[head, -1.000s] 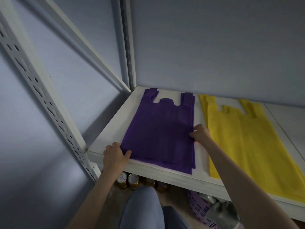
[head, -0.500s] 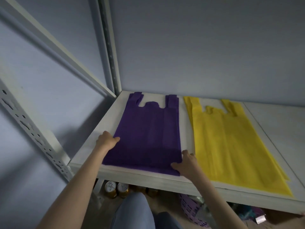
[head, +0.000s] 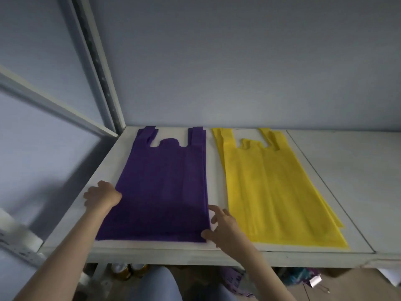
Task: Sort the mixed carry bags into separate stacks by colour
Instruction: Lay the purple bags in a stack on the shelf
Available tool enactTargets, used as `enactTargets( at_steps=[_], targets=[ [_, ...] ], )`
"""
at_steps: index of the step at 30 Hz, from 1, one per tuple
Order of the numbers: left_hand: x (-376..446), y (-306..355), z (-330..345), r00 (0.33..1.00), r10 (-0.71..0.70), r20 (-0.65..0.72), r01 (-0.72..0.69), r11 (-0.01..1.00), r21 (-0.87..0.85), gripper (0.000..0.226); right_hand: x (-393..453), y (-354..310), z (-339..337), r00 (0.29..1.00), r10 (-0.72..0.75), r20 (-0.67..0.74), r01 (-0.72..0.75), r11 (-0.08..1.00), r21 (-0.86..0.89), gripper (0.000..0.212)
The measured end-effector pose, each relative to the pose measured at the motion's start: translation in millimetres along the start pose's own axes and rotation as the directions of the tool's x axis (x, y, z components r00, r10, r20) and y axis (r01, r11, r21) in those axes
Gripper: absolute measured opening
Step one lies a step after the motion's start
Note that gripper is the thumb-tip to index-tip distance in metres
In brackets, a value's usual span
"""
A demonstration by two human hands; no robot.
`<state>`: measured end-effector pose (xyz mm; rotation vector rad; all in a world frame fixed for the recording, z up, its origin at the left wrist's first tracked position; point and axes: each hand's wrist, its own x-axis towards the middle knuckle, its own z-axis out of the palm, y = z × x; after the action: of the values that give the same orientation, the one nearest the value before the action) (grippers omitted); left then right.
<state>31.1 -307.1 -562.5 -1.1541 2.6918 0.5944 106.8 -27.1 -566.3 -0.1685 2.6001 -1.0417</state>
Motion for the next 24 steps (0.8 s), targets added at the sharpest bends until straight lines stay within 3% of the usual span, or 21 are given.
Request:
enactTargets(
  at_steps=[4, 7, 8, 9, 11, 13, 15, 16, 18, 24],
  targets=[
    [-19.6, 36.1, 9.6, 0.976, 0.190, -0.102, -0.187, 0.982, 0.036, 0.051, -13.1, 43.9, -60.9, 0.957, 0.084, -0.276, -0.078, 0.996, 0.036, 0.033],
    [-37.5, 78.4, 27.0, 0.916, 0.401, -0.012, -0.401, 0.915, -0.046, 0.041, -29.4, 94.7, -116.8, 0.820, 0.261, -0.509, -0.291, 0.956, 0.021, 0.027],
    [-46.2, 94.5, 35.1, 0.894, 0.447, 0.026, -0.442, 0.890, -0.116, 0.028, -33.7, 111.2, -130.4, 0.779, 0.319, -0.540, -0.366, 0.931, 0.023, 0.030],
    [-60.4, 111.3, 40.9, 0.866, 0.495, 0.076, -0.475, 0.860, -0.188, 0.010, -36.9, 126.9, -140.7, 0.751, 0.373, -0.544, -0.439, 0.898, 0.010, 0.035],
    [-84.0, 146.1, 58.2, 0.805, 0.578, 0.132, -0.518, 0.794, -0.318, 0.036, -42.4, 151.9, -152.7, 0.727, 0.460, -0.509, -0.549, 0.835, -0.029, 0.049],
    [-98.0, 174.0, 76.0, 0.770, 0.605, 0.202, -0.509, 0.774, -0.377, 0.038, -47.3, 166.1, -157.6, 0.736, 0.513, -0.441, -0.592, 0.804, -0.051, 0.063],
    [-103.9, 194.9, 93.7, 0.766, 0.580, 0.275, -0.447, 0.790, -0.419, 0.015, -49.7, 172.7, -159.2, 0.755, 0.535, -0.380, -0.597, 0.800, -0.061, 0.070],
    [-104.5, 201.0, 101.9, 0.780, 0.542, 0.312, -0.403, 0.817, -0.412, 0.022, -49.8, 172.8, -159.7, 0.764, 0.533, -0.364, -0.589, 0.806, -0.054, 0.071],
    [-103.9, 209.3, 114.8, 0.810, 0.465, 0.358, -0.338, 0.869, -0.362, 0.044, -47.5, 173.5, -159.0, 0.782, 0.512, -0.355, -0.554, 0.832, -0.021, 0.068],
    [-97.0, 217.7, 129.6, 0.831, 0.431, 0.351, -0.324, 0.889, -0.324, 0.050, -34.2, 175.0, -161.2, 0.761, 0.534, -0.367, -0.546, 0.834, 0.080, 0.044]
  ],
)
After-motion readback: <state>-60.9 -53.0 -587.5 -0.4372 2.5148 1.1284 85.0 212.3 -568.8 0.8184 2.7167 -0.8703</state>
